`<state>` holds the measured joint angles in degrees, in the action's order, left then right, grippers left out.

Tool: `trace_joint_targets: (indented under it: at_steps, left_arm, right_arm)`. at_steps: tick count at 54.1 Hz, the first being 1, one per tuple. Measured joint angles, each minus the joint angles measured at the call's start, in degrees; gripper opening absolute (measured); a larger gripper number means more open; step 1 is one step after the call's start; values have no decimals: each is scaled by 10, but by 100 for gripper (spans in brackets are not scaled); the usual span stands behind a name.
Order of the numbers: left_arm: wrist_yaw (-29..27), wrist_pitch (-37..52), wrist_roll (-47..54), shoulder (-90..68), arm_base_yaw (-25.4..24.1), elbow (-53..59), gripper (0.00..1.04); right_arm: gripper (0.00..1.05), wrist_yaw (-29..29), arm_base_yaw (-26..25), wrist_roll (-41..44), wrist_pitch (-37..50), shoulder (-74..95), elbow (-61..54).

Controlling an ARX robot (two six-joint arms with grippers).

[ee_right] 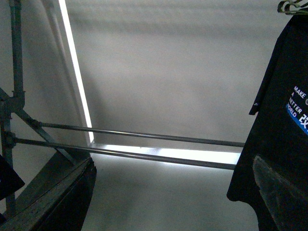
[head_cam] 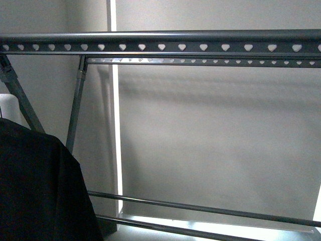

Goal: Hang clothes on hanger

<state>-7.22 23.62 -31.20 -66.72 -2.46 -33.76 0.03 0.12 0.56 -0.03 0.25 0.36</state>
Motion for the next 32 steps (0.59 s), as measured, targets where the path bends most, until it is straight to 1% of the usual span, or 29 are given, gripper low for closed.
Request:
trace_joint_targets:
  at_steps: [6,12,16,22,32]
  left_arm:
    - [-18,-63,-82,-114,2,-82,98]
    - [-54,-63,-138,-203,16,-150,98]
    - [-73,-57,-147,-221,26,-185,98]
    - [-86,-57,-155,-228,39,-239,98]
    - [-93,-65,-154,-250,49,-273,98]
  right_arm:
    - [97,0,0,0,0,0,0]
    - [97,0,0,0,0,0,0]
    - [97,0,0,0,0,0,0]
    - [97,0,0,0,0,0,0]
    - [97,0,0,0,0,0,0]
